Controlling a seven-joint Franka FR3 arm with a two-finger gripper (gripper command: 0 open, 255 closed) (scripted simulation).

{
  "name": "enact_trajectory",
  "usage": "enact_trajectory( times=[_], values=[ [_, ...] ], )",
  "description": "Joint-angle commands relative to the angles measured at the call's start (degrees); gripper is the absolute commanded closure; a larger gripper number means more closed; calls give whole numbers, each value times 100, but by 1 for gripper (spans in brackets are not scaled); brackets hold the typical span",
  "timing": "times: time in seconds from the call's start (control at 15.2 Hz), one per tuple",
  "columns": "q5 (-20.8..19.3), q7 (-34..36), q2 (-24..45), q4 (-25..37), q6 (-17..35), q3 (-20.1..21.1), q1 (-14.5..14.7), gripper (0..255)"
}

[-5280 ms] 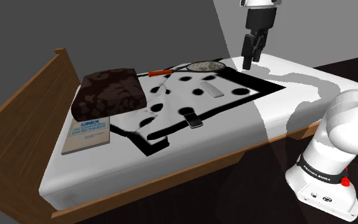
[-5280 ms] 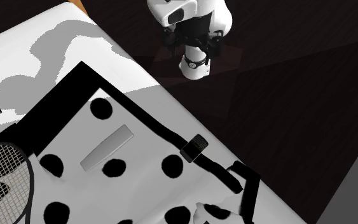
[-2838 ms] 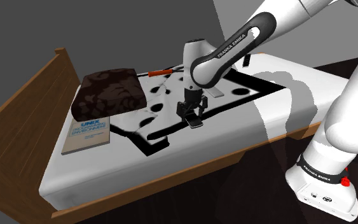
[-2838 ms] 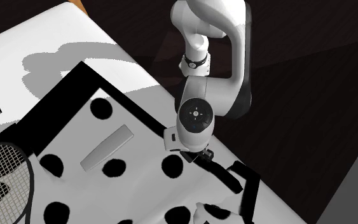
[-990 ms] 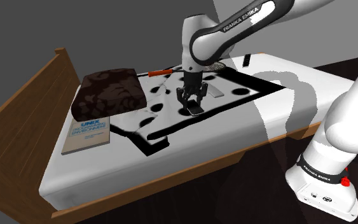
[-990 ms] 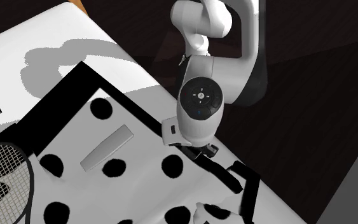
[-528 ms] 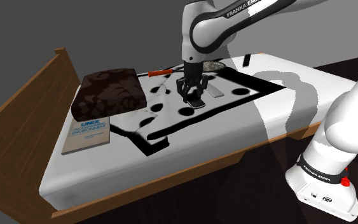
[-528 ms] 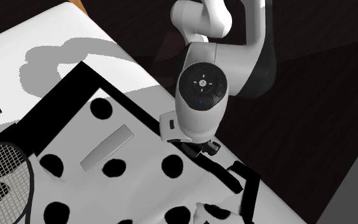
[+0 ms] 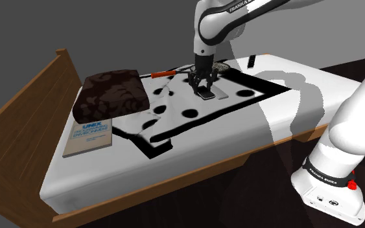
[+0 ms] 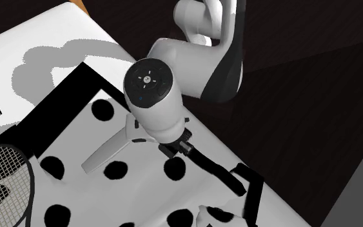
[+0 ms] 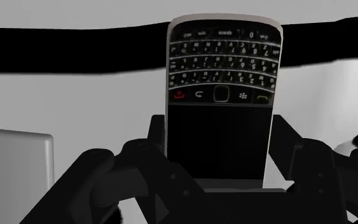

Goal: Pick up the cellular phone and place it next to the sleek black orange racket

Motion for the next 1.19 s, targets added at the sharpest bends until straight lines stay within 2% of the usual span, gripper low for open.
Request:
enact_trajectory(
  times=[0.0, 0.59, 1.12],
  values=[
    [-35, -263, 63, 72, -28, -150, -124, 255],
    [-165, -1357, 770, 912, -236, -763, -679, 255],
    [-162, -2248, 1706, 2134, -576, -1181, -1172, 255]
  ],
)
